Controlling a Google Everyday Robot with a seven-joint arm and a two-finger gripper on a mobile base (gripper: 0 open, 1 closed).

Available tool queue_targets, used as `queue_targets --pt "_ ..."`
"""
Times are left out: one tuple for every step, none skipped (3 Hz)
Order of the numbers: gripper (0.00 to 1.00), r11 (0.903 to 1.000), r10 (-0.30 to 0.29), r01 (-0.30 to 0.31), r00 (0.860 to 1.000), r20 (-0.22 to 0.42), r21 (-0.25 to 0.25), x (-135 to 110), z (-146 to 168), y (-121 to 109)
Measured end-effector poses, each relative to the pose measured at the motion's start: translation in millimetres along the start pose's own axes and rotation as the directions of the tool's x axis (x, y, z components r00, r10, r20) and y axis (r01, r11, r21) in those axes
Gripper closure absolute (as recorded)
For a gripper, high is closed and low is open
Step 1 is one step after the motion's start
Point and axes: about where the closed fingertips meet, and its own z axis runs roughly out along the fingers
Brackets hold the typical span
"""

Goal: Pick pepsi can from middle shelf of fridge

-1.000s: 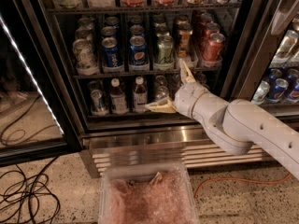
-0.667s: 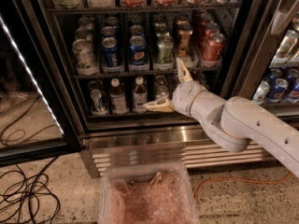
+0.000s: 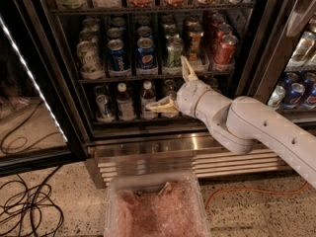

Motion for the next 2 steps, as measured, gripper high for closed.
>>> queue_targets --pt "0.0 0.999 0.004 -0.003 1.0 0.027 -0.045 -2.0 35.4 15.3" --pt "0.0 0.9991 0.008 -0.006 0.999 0.031 -0.041 -2.3 35.9 15.6"
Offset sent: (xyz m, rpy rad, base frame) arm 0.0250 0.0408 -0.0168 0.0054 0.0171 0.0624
